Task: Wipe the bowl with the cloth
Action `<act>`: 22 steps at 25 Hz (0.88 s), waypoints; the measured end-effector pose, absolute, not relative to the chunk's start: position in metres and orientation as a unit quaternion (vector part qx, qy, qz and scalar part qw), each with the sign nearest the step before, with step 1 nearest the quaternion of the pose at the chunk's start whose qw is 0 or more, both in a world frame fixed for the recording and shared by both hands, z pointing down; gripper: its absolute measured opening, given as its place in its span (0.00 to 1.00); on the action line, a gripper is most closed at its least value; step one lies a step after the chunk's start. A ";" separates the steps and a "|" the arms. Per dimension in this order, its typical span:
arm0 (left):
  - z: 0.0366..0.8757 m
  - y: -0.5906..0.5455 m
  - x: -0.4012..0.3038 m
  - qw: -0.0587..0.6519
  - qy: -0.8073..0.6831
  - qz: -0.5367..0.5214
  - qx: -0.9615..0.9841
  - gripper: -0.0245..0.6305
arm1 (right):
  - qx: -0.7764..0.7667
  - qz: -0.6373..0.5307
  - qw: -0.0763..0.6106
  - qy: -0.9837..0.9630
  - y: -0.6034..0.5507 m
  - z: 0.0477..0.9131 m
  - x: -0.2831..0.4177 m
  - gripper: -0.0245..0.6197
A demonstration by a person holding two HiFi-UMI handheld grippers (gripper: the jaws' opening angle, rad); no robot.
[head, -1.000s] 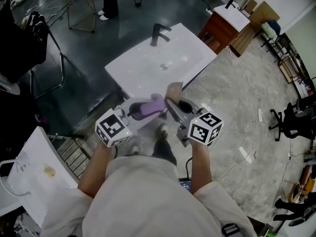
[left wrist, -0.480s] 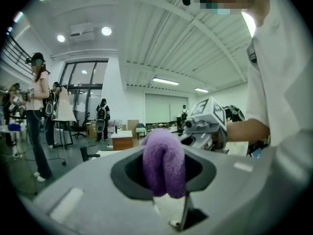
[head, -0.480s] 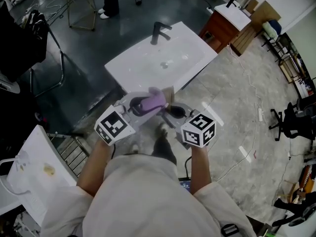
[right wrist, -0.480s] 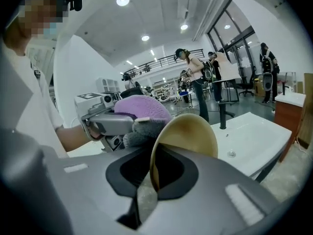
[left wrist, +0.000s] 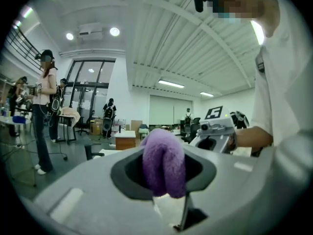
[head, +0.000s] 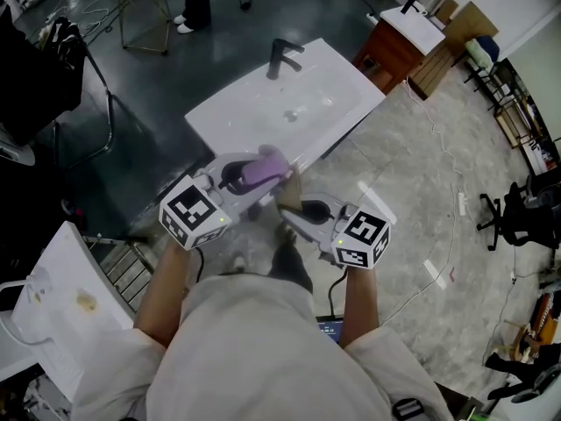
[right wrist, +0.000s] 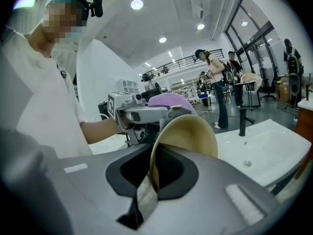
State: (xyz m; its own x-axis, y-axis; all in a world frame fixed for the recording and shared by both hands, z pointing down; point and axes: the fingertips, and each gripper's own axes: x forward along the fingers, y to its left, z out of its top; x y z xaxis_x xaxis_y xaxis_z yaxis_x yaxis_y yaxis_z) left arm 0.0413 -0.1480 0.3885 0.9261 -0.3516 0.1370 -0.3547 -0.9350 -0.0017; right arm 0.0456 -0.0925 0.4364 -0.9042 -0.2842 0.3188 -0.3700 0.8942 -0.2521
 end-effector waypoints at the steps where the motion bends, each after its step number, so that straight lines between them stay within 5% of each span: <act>1: 0.388 -0.149 0.041 0.012 -0.181 0.067 0.981 0.21 | 0.163 0.156 0.135 -0.965 -0.090 0.435 0.045 0.08; 15: 0.409 -0.161 0.028 0.034 -0.179 0.084 0.980 0.21 | 0.055 0.170 0.066 -0.982 -0.058 0.417 0.042 0.08; 22: 0.430 -0.146 0.025 0.030 -0.152 0.091 0.984 0.21 | 0.018 0.174 -0.062 -0.983 -0.056 0.381 0.045 0.09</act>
